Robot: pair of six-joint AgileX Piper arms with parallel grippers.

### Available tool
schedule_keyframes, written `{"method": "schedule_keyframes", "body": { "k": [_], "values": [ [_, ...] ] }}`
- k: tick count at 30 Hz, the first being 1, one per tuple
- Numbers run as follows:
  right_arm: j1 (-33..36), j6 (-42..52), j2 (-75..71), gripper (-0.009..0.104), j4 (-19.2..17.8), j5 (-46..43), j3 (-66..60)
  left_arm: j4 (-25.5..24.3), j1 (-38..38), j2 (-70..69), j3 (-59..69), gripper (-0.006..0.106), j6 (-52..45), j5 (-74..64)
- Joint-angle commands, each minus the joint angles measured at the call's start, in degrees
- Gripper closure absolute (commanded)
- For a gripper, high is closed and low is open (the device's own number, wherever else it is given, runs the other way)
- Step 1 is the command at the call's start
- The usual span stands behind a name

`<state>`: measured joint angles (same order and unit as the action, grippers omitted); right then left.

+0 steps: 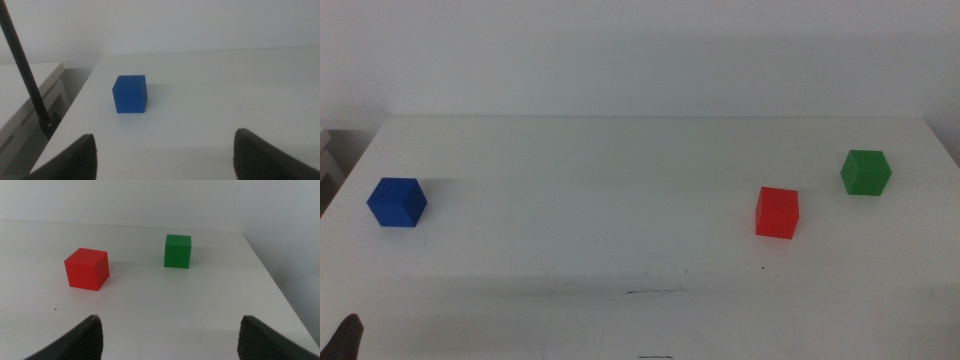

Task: Stack red cubes first, then green, then blue cubes in a specific spot.

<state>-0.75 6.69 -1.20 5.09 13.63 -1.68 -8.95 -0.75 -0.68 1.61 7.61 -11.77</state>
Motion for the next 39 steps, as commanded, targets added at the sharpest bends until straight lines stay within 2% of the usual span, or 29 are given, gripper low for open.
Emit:
{"method": "schedule_keyframes", "body": {
  "k": [1,6,15,18,21,29,31,34,39],
  "values": [
    [0.1,0.6,-0.3,0.001,-0.5,-5.1,0.7,0.0,-0.1,-1.5,-0.1,0.007,0.3,4.1],
    [0.1,0.5,-0.3,0.001,0.4,-8.4,0.7,0.0,-0.1,-1.5,-0.1,0.007,0.3,4.1],
    [0.1,0.5,-0.3,0.001,0.4,-8.9,0.7,0.0,-0.1,-1.5,-0.1,0.007,0.3,4.1],
    [0.1,2.7,-0.2,0.001,-1.0,-8.8,0.7,0.0,-0.1,-1.5,-0.1,0.007,0.3,4.1],
    [0.1,3.3,1.5,0.001,-0.4,-8.9,1.5,0.0,-0.1,-1.5,-0.1,0.007,0.3,4.1],
    [0.1,4.1,17.7,0.001,0.3,-5.5,15.8,0.0,-0.1,-1.5,-0.1,0.007,0.3,4.1],
    [0.1,3.6,24.0,0.001,2.5,-3.0,21.2,0.0,-0.1,-1.5,-0.1,0.007,0.3,4.1],
    [0.1,3.3,31.4,0.001,7.7,2.5,28.7,0.0,-0.1,-1.5,-0.1,0.007,0.3,4.1],
    [0.1,7.8,41.4,0.001,10.3,6.8,38.9,0.0,-0.1,-1.5,-0.1,0.007,0.3,4.1]
  ]
}}
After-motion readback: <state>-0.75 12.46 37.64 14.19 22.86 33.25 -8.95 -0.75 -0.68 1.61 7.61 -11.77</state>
